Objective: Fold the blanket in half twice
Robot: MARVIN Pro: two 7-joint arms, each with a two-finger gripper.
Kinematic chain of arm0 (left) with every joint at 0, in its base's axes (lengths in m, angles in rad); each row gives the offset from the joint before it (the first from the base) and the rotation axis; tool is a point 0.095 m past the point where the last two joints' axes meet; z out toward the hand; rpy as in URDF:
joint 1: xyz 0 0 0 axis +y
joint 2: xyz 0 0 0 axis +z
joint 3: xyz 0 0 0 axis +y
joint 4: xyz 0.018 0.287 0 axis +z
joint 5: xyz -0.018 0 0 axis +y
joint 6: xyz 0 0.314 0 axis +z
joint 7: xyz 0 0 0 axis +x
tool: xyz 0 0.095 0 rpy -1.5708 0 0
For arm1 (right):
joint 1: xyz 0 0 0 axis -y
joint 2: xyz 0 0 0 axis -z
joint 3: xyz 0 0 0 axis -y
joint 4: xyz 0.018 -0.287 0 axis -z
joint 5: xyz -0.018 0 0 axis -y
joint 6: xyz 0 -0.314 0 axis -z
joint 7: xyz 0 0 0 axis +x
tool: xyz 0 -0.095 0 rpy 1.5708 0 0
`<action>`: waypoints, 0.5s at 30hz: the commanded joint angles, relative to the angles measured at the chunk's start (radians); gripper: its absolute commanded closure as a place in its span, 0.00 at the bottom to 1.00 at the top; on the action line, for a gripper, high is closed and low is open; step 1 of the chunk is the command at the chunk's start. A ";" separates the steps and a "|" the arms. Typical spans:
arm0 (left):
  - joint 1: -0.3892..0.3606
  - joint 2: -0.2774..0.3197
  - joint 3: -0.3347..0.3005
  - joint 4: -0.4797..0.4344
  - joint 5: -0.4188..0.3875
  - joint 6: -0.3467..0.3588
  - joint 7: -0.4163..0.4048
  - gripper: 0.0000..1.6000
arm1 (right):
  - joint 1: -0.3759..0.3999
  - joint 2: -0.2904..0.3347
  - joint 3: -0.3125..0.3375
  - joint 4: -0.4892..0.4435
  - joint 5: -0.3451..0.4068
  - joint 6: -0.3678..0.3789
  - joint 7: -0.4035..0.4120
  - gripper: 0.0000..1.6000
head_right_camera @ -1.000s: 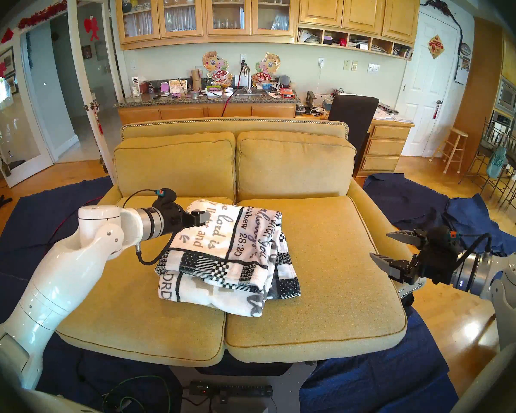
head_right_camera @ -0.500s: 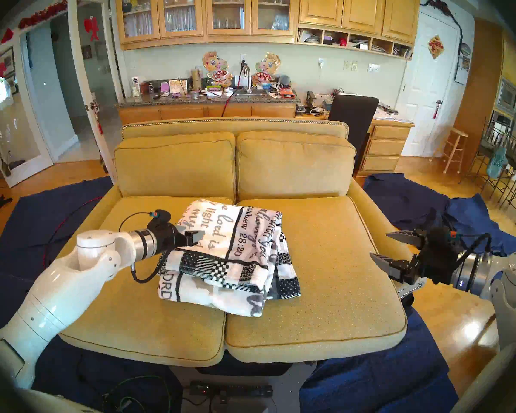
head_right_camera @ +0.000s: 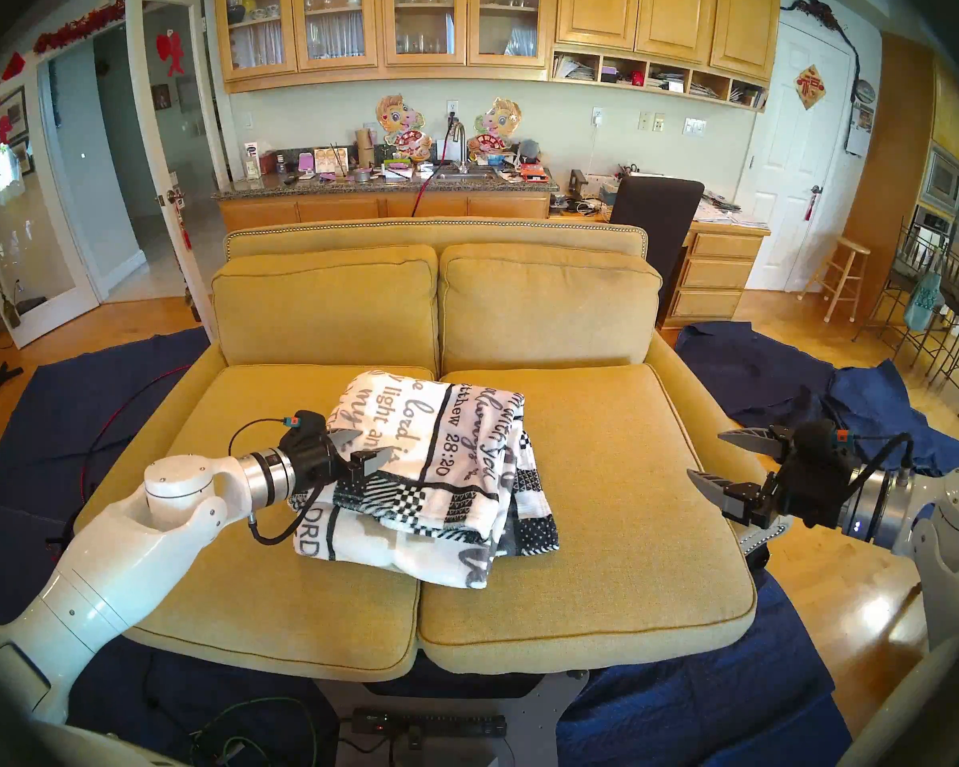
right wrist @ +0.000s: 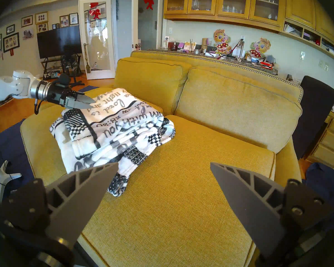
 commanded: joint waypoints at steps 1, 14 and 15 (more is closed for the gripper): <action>0.009 -0.012 -0.011 0.039 0.098 -0.122 -0.118 0.00 | 0.009 0.001 0.025 -0.011 0.005 -0.002 0.001 0.00; -0.026 -0.026 0.023 0.187 0.285 -0.325 -0.215 0.00 | 0.007 -0.001 0.028 -0.013 0.005 0.000 0.002 0.00; -0.030 -0.026 0.027 0.197 0.287 -0.342 -0.216 0.00 | 0.007 -0.001 0.028 -0.013 0.005 0.000 0.002 0.00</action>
